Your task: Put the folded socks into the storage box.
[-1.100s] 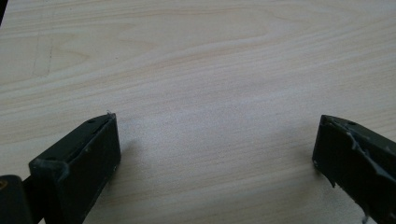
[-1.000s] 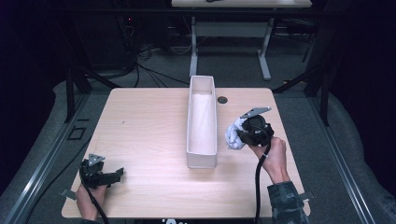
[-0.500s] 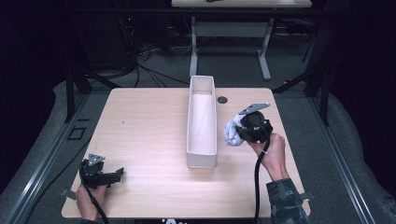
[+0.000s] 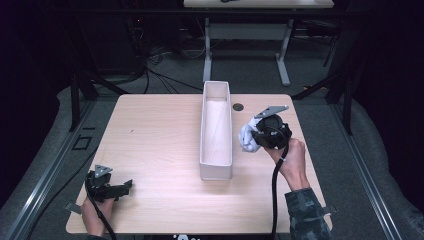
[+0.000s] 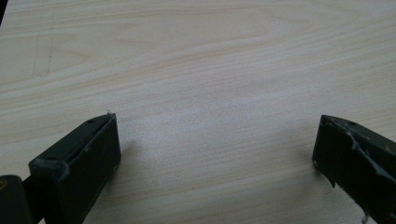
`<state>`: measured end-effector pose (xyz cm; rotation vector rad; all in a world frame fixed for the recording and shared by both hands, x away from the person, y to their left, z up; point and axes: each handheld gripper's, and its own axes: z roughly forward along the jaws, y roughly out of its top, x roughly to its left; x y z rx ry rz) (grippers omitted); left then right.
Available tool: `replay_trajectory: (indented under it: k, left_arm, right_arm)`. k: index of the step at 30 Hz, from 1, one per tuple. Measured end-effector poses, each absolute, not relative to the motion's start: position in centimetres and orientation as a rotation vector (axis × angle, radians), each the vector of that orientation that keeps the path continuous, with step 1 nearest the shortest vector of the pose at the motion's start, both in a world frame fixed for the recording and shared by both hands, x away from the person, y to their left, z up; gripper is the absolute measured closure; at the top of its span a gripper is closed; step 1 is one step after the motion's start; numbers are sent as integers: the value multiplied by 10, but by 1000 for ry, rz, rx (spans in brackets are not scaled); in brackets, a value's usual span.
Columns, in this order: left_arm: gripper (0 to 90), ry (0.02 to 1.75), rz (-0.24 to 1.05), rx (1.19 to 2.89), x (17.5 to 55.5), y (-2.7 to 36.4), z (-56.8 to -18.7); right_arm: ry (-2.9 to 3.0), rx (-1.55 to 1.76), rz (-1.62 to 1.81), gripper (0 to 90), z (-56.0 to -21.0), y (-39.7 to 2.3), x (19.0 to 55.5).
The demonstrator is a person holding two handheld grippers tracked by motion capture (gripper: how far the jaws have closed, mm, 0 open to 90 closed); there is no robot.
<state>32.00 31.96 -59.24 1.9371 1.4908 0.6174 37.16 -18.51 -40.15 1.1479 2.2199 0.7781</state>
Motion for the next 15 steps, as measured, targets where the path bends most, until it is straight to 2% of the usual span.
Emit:
replay_trajectory:
  k: [15]
  left_arm:
    - [6,1491,617,1937,320,320,-592]
  right_arm:
    - [2197,1116,777,707,-388,-178,374]
